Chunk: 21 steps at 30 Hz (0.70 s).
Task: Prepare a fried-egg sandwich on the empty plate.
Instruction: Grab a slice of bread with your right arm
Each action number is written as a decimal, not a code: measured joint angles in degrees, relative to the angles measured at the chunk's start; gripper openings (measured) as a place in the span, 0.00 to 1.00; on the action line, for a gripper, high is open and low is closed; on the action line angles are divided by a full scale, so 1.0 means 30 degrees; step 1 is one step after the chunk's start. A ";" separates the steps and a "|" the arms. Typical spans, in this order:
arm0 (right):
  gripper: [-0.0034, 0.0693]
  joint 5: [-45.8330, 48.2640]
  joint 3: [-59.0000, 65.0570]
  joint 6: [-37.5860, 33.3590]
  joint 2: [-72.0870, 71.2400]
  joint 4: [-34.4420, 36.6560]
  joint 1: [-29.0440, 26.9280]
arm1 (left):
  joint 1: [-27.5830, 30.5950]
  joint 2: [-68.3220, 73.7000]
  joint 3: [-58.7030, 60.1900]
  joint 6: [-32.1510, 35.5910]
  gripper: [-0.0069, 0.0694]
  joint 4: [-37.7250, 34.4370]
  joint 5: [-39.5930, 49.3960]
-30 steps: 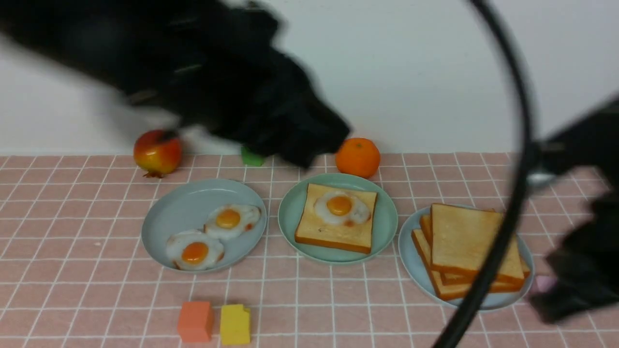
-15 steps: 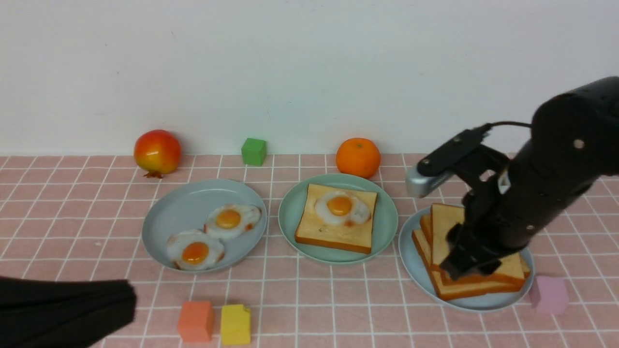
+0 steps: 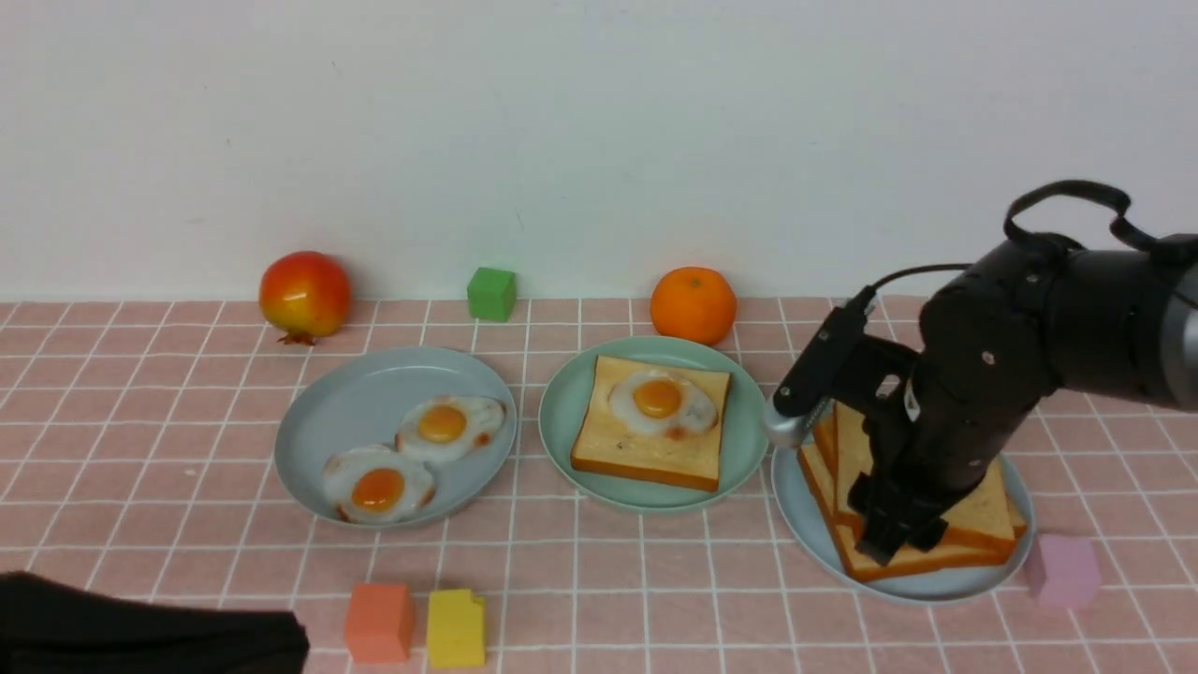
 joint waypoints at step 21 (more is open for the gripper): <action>0.28 -0.0509 -0.0327 -0.0335 0.0885 0.0064 -0.0722 | 0.0000 0.0000 0.0000 0.0000 0.11 -0.0018 0.0441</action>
